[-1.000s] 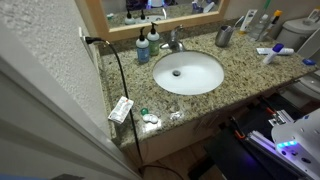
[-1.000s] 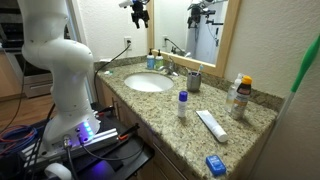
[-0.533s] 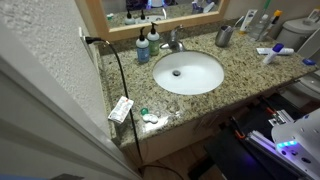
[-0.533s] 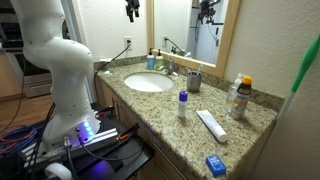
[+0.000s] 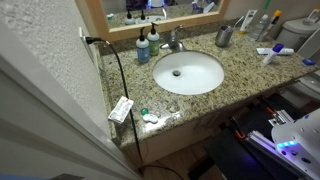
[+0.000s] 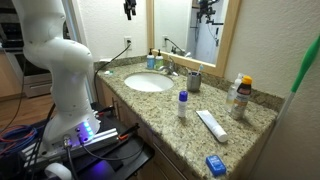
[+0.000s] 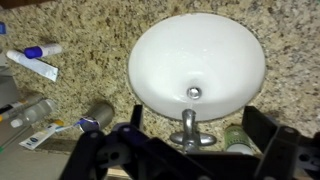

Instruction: Pick up the blue bottle and place it on the left. Then pick up the small bottle with a blue cap and place it on the left

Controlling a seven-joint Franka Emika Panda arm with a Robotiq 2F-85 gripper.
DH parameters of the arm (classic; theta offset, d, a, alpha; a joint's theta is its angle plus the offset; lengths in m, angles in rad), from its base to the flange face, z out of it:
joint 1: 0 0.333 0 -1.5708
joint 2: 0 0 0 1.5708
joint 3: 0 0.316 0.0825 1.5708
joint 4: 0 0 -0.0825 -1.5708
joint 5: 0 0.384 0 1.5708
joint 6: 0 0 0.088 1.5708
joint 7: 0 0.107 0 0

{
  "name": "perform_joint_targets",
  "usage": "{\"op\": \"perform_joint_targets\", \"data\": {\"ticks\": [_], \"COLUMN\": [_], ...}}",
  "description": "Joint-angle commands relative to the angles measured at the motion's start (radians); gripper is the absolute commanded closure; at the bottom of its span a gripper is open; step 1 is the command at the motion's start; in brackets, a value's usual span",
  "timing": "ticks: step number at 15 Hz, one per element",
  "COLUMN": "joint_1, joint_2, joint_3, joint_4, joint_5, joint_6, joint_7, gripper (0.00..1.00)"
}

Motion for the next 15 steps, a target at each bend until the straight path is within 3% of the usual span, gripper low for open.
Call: {"op": "perform_joint_targets", "data": {"ticks": [1,3,5,15], "joint_1": [-0.054,-0.102,-0.142,-0.410], "joint_2": [-0.031,-0.108,-0.162,-0.444], "joint_3": [-0.014,-0.058,-0.088,-0.192], "joint_4": [-0.087,-0.232,-0.333,-0.834], "joint_5": [0.099,0.210,0.266,0.049], "joint_6": [0.229,0.358,0.412,0.430], "joint_7": [-0.096,-0.147,-0.118,0.161], "gripper": [0.00,0.00,0.00,0.00]}}
